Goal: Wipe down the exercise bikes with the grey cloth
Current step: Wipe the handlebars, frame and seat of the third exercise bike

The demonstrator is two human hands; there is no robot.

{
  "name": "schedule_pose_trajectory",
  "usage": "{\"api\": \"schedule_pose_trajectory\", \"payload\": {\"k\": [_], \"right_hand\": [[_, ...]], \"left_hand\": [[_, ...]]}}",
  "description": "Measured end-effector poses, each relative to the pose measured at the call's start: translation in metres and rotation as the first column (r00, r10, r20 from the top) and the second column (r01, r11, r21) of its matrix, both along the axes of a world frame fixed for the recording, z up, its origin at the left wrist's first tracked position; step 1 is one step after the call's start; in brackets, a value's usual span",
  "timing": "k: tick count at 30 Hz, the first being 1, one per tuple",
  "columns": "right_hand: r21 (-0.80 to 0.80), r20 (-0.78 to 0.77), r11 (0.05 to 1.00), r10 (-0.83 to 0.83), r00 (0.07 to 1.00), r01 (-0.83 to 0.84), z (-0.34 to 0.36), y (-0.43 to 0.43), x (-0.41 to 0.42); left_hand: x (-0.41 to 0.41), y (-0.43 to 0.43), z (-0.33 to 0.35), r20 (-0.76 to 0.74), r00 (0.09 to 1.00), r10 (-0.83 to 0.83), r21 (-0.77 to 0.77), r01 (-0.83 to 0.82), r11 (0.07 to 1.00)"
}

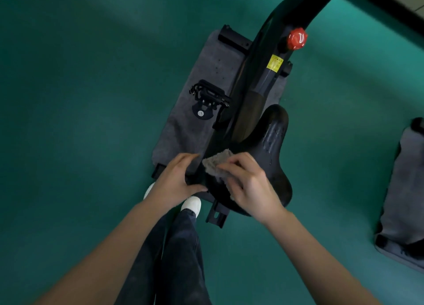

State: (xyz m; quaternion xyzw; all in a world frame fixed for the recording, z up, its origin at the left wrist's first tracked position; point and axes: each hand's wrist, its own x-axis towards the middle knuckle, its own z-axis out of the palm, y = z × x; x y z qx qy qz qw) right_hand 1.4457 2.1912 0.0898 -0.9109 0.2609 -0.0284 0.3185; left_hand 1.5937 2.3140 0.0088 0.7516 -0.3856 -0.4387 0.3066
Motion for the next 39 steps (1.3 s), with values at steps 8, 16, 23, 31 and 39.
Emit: {"api": "schedule_pose_trajectory", "payload": {"k": [8,16,23,31,39], "right_hand": [[-0.069,-0.009,0.981,-0.183,0.983,0.182,-0.002,-0.042,0.008],[0.139,0.062,0.987,0.069,0.996,-0.077,-0.004,0.016,0.013],[-0.055,0.149,0.965,-0.247,0.957,0.258,-0.01,-0.002,-0.012],[-0.137,0.222,0.859,-0.458,0.861,0.493,-0.015,-0.009,-0.042],[-0.014,0.178,0.447,-0.879,0.443,0.894,-0.018,-0.007,-0.056]], "left_hand": [[-0.002,-0.008,0.01,-0.112,0.991,-0.078,0.003,0.079,0.997],[-0.006,-0.009,0.005,-0.201,0.979,0.029,-0.071,-0.044,0.997],[-0.006,-0.01,0.007,-0.176,0.983,-0.05,-0.004,0.05,0.999],[-0.014,-0.038,0.031,-0.1,0.982,-0.158,-0.027,0.157,0.987],[-0.026,-0.058,0.034,0.018,0.986,-0.163,-0.001,0.163,0.987]]}}
